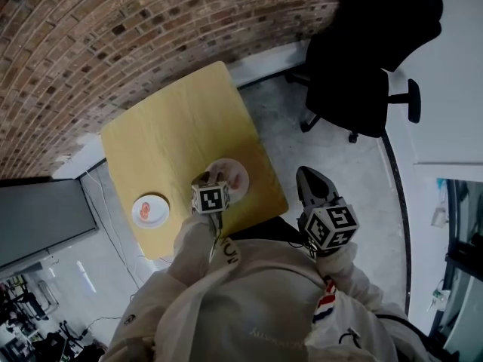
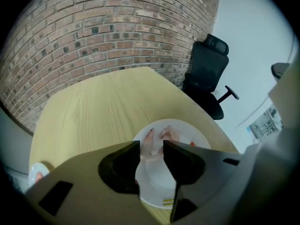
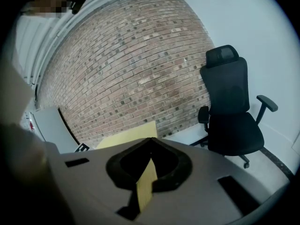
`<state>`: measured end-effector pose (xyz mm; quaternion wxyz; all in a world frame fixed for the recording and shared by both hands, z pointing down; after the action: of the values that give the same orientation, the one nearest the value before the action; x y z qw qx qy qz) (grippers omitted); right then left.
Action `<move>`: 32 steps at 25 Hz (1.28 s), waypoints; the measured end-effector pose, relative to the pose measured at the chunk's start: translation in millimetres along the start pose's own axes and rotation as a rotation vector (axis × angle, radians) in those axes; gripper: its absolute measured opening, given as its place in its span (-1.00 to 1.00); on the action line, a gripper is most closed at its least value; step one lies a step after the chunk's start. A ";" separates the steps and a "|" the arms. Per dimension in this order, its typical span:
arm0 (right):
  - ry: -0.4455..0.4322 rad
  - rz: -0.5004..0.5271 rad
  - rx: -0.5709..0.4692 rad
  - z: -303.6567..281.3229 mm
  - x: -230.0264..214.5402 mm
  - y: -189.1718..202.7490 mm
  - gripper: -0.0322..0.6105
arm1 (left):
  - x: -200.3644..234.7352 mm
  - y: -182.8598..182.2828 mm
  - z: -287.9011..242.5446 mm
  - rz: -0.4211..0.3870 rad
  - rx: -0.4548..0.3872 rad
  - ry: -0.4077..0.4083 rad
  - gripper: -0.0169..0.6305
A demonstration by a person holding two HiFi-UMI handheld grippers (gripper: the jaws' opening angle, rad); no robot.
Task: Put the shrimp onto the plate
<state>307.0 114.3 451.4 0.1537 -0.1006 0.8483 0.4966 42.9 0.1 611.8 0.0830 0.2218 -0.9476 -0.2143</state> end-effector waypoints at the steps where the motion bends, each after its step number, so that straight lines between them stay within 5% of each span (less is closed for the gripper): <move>1: -0.001 0.000 0.002 -0.9 -0.7 -0.1 -0.82 | 0.3 -0.7 -0.4 0.005 -0.008 -0.010 -0.46; 32: -0.035 0.018 0.028 -16.2 14.1 -1.5 -0.82 | 1.1 -6.1 8.0 0.105 -0.054 0.047 -0.46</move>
<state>291.7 99.2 452.5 0.1653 -0.0824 0.8533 0.4877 42.3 -2.4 602.0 0.1223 0.1743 -0.9497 -0.2298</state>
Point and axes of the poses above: the fingertips, and each gripper's own axes: z backward along the fingers, x to its left, y out of its underside, the point moved 8 cm from there along z, backward along the fingers
